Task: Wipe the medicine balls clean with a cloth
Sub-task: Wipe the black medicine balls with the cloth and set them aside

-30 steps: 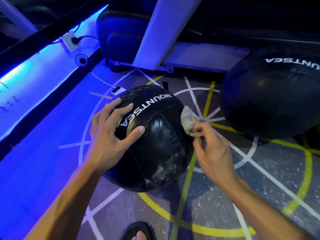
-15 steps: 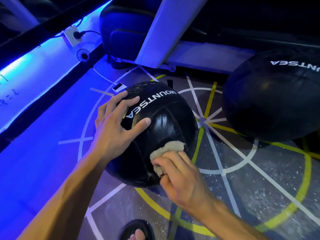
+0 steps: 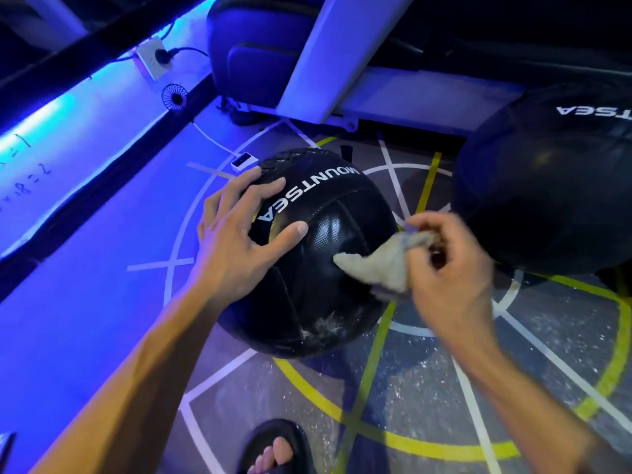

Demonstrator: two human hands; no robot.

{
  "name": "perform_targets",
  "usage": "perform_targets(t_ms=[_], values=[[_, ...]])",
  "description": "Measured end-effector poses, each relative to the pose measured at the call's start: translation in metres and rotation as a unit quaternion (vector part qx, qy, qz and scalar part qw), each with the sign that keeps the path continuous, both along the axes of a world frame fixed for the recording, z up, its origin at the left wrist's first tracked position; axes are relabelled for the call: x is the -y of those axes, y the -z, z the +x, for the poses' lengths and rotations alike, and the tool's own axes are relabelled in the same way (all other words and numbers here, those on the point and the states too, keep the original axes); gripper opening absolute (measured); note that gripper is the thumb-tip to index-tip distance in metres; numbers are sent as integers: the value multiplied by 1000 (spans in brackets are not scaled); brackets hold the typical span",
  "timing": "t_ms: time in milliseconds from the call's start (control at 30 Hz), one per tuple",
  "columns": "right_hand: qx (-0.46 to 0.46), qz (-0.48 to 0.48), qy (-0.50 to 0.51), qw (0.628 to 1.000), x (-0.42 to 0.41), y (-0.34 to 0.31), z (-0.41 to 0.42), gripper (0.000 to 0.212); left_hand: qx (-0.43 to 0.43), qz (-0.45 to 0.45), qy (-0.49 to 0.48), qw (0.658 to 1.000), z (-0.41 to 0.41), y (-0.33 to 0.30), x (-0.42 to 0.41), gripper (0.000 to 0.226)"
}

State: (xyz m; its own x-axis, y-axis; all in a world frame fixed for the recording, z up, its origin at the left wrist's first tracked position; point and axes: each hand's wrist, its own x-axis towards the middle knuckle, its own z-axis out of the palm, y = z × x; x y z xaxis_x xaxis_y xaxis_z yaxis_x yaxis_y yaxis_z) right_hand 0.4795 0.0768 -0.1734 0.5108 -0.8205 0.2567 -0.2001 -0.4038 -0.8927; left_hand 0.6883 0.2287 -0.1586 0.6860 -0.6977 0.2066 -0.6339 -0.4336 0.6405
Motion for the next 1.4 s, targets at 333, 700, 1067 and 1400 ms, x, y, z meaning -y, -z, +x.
perform_targets(t_ms=[333, 700, 1067, 1400], values=[[-80, -138, -73, 984, -9, 14, 5, 34, 20, 5, -2, 1000, -3, 1, 1, 64], [-121, -392, -335, 848, -78, 54, -2, 19, 14, 4, -5, 1000, 1, 1, 2, 63], [-97, -300, -293, 903, -74, 46, 5, 30, 10, 3, -6, 1000, -1, -2, 8, 61], [-41, -228, -140, 963, -42, 3, 1, 27, 11, -3, -6, 1000, -2, 1, 1, 63]])
